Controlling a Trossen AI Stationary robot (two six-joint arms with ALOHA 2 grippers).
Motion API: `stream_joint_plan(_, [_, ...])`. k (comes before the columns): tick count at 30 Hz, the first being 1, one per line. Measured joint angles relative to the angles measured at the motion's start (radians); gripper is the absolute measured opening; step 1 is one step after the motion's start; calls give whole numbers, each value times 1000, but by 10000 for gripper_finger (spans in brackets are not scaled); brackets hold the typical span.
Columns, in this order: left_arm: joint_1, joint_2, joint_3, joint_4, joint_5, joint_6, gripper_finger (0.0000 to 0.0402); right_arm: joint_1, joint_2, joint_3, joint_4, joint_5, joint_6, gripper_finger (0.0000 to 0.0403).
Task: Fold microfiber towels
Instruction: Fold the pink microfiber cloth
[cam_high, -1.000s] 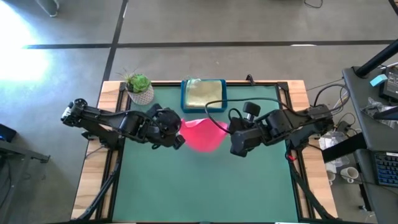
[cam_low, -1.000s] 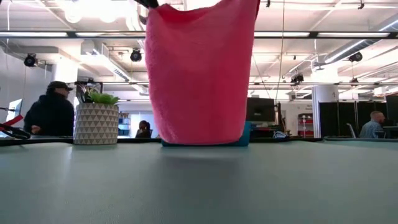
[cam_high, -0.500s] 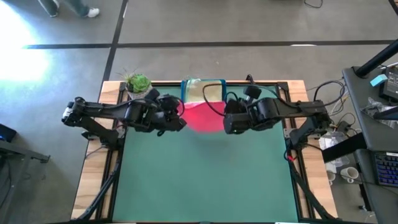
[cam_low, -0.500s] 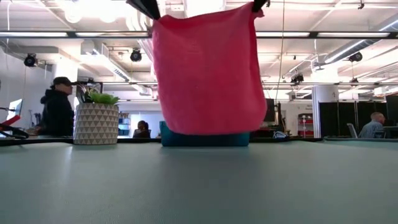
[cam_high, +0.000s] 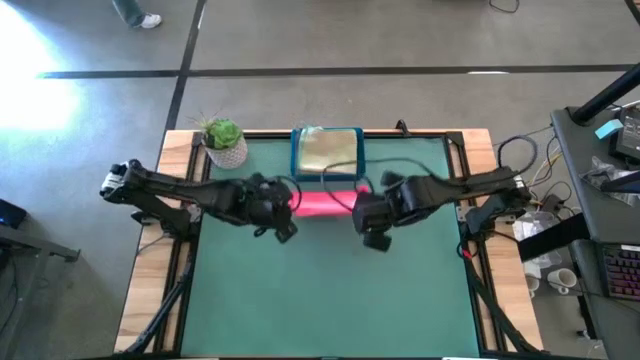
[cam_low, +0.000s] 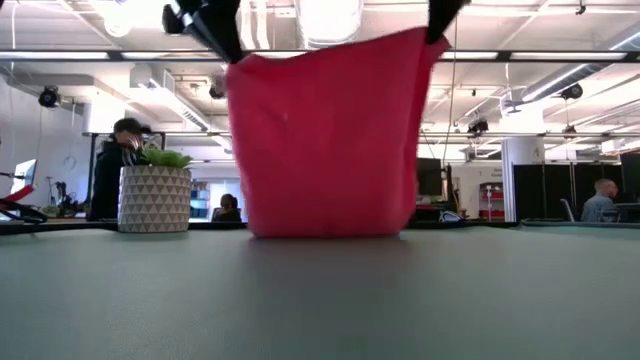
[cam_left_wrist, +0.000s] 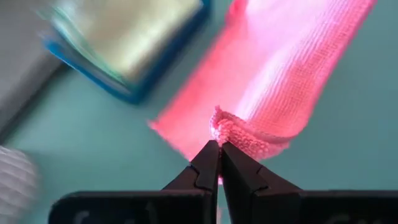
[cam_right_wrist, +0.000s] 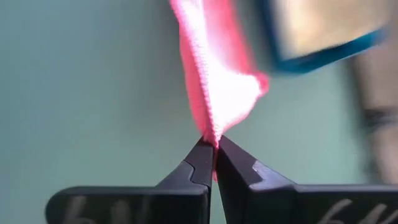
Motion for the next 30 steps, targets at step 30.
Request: stream_joint_plan(30, [-90, 53, -398, 444, 179, -392, 0, 3, 23, -517, 499, -499, 96, 8])
